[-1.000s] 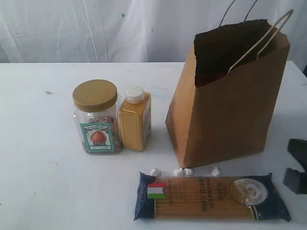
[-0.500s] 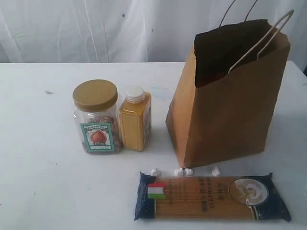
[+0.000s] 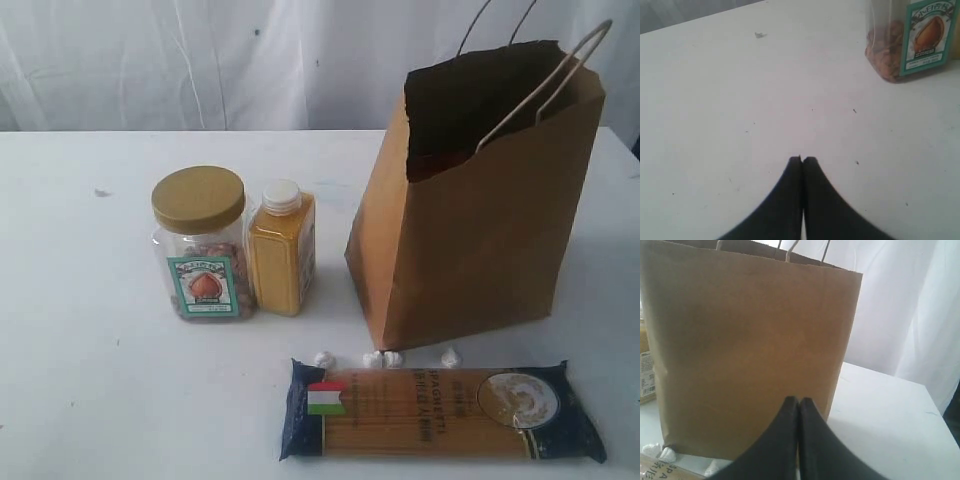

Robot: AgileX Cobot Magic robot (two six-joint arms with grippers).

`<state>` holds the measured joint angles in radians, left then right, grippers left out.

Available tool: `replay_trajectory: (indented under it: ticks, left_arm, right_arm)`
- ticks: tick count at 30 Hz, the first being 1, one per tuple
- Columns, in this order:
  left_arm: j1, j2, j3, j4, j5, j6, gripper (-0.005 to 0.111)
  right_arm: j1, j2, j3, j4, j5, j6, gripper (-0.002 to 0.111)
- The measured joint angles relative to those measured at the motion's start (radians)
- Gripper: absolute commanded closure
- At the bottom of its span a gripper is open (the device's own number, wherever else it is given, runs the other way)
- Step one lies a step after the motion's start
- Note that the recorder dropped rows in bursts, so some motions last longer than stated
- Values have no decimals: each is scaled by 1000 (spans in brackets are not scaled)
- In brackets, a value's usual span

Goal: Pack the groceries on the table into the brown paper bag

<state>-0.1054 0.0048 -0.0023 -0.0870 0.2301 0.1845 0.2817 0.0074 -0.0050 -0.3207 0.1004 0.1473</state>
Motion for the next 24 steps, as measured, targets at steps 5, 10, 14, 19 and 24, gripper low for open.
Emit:
replay_trajectory:
  ticks: [5,10,14,19,24]
  left_arm:
    - [0,0,0,0,0,0,107]
    - [0,0,0,0,2,0,107]
    - [0,0,0,0,0,0,107]
    - [0,0,0,0,0,0,107]
    - [0,0,0,0,0,0,107]
  right_arm:
    - [0,0,0,0,0,6,108]
    - [-24,-2,0,0,-5,9,108]
    - [-131,-2,0,0,-4,9,108]
    - [-259,-2,0,0,-4,10,108]
    - [-275,-2,0,4,-4,10,108]
